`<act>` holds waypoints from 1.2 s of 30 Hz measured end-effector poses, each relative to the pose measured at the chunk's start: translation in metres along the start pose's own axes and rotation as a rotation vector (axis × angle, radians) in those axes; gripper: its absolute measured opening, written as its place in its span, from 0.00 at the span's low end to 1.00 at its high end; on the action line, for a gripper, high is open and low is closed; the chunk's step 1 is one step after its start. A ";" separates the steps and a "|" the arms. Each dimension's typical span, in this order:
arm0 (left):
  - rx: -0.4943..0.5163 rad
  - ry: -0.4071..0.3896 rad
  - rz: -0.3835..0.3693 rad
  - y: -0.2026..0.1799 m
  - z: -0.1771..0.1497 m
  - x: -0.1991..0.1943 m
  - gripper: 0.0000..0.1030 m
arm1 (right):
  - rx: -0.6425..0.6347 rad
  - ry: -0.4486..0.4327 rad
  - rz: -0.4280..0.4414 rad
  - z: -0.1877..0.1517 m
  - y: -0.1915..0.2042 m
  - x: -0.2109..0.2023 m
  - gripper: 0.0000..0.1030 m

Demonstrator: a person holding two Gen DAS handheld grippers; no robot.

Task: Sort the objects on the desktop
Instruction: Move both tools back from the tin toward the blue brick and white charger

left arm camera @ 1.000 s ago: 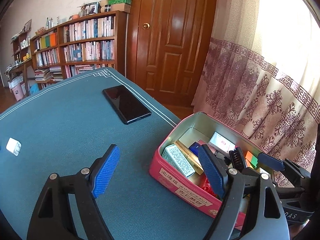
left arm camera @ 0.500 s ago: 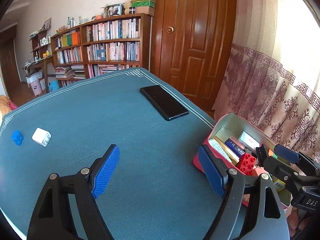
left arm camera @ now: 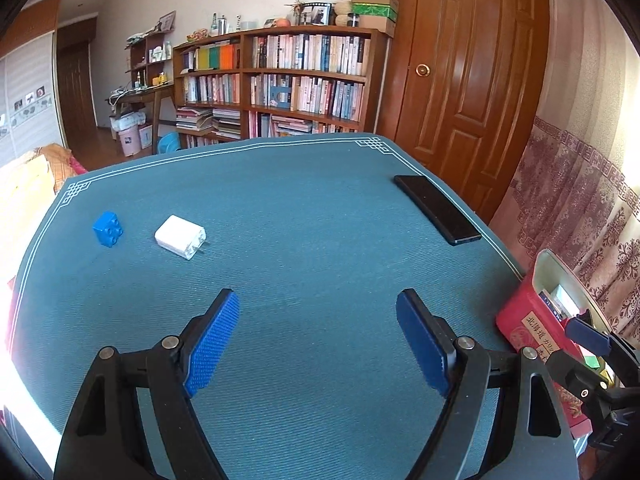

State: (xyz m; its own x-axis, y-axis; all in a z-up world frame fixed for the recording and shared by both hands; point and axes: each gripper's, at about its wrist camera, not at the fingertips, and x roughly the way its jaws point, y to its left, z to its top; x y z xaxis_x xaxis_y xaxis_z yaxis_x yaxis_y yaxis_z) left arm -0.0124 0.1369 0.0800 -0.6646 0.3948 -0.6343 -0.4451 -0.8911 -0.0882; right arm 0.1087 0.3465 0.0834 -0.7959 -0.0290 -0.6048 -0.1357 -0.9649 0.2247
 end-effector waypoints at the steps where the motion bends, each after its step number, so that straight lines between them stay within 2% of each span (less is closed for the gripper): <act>1: -0.012 0.002 0.005 0.006 -0.001 0.001 0.81 | -0.008 0.008 0.004 0.000 0.004 0.005 0.80; 11: -0.066 -0.006 0.105 0.052 -0.005 0.006 0.81 | -0.088 0.048 0.037 0.007 0.044 0.040 0.80; 29: -0.112 0.037 0.241 0.108 -0.004 0.023 0.81 | -0.205 0.068 0.060 0.026 0.101 0.099 0.80; 36: -0.152 0.053 0.290 0.145 0.000 0.033 0.81 | -0.268 0.086 0.072 0.027 0.120 0.130 0.80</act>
State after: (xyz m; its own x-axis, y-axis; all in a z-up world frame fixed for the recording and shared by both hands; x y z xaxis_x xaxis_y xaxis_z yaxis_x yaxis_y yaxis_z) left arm -0.0985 0.0207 0.0464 -0.7166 0.1111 -0.6885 -0.1444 -0.9895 -0.0093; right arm -0.0273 0.2340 0.0523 -0.7432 -0.1112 -0.6598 0.0895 -0.9938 0.0667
